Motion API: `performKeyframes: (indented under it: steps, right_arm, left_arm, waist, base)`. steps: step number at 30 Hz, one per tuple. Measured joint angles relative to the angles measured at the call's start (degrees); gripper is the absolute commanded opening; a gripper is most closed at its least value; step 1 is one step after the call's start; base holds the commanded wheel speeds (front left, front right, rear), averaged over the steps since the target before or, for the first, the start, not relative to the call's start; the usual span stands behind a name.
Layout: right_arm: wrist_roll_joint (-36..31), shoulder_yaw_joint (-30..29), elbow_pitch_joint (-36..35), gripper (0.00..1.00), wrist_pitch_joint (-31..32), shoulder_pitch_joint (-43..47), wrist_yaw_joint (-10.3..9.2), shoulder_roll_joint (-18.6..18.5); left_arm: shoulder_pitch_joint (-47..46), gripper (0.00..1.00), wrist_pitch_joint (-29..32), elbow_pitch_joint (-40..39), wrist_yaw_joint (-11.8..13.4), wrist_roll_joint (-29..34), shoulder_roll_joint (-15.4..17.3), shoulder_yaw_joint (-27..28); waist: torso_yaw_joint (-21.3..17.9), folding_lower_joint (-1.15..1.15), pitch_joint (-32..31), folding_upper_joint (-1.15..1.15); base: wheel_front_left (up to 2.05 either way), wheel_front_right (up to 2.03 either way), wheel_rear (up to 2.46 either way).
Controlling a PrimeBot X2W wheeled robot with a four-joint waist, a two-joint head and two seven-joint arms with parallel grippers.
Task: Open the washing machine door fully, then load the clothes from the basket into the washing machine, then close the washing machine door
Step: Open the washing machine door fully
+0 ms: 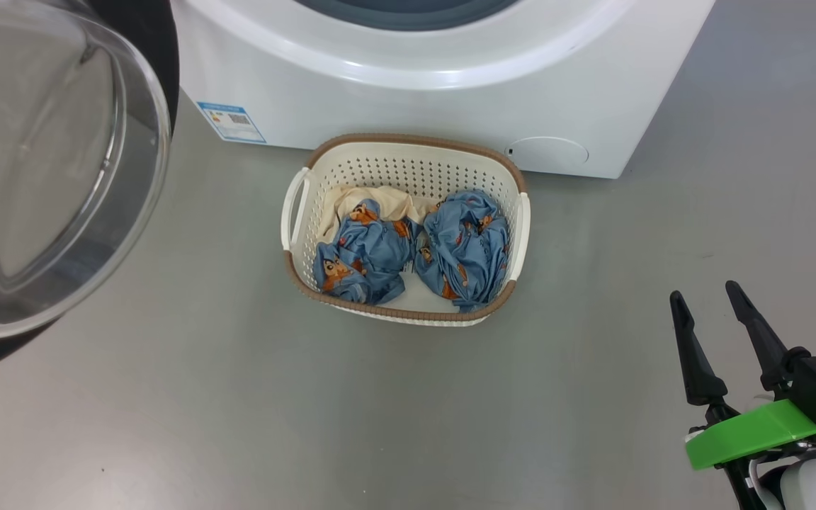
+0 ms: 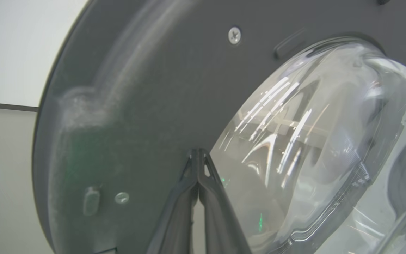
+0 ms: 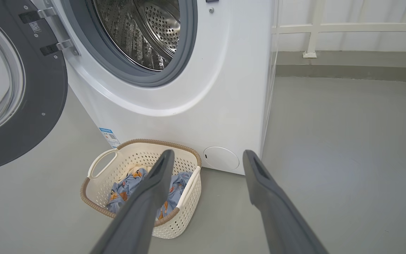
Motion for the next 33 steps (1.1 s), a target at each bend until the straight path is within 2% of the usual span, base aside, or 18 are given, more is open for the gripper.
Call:
performKeyframes:
  steps: [7,12,16,17,18,19,25,33]
  right_arm:
    - [0.0,-0.1,0.9,1.00,-0.1,0.0,0.00,0.5]
    - [0.1,-0.2,1.3,1.00,-0.5,0.1,0.00,1.0]
    - [0.1,-0.1,1.4,1.00,-0.6,0.1,0.00,1.5]
    - [0.2,0.0,1.5,1.00,-0.6,0.1,0.00,1.5]
    - [0.2,0.0,1.5,1.00,-0.6,0.1,0.00,1.6]
    - [0.2,0.1,1.5,1.00,-0.6,0.1,0.00,1.7]
    - [0.2,0.2,1.4,1.00,-0.6,0.2,0.00,2.2]
    - [0.2,0.4,0.8,1.00,-0.6,0.6,0.00,3.1]
  left_arm:
    - [3.8,0.00,0.0,-8.4,-0.6,1.3,-3.0,-0.5]
    - [9.8,0.00,0.0,-16.1,-1.0,1.7,-5.0,-4.9]
    - [14.1,0.00,0.0,-21.6,-1.0,1.5,-5.3,-9.5]
    - [15.0,0.37,0.0,-22.7,-1.0,0.9,-5.2,-11.0]
    - [15.9,0.78,0.0,-23.5,-1.0,-0.2,-5.2,-12.8]
    - [16.7,1.00,0.0,-24.5,-0.7,-0.8,-5.2,-14.6]
    - [19.9,1.00,0.0,-29.5,2.0,-3.1,-5.1,-23.6]
    - [22.5,1.00,0.0,-30.7,2.3,-1.0,-4.9,-29.8]
  waist:
    - [0.0,0.00,-1.5,0.00]
    - [-0.3,0.00,-2.7,0.00]
    - [-0.9,0.00,-3.6,0.00]
    - [-1.2,0.00,-3.8,0.00]
    - [-1.4,0.00,-3.9,0.00]
    - [-1.7,0.00,-4.1,0.00]
    - [-3.7,0.00,-4.8,0.00]
    - [-6.8,0.00,-5.8,0.00]
  base:
    - [0.00,0.00,0.00]
    - [0.00,0.00,0.00]
    - [0.00,0.00,0.00]
    - [0.00,0.00,0.00]
    - [0.00,0.00,0.00]
    - [0.00,0.00,0.00]
    - [0.00,0.00,0.00]
    - [0.00,0.00,0.00]
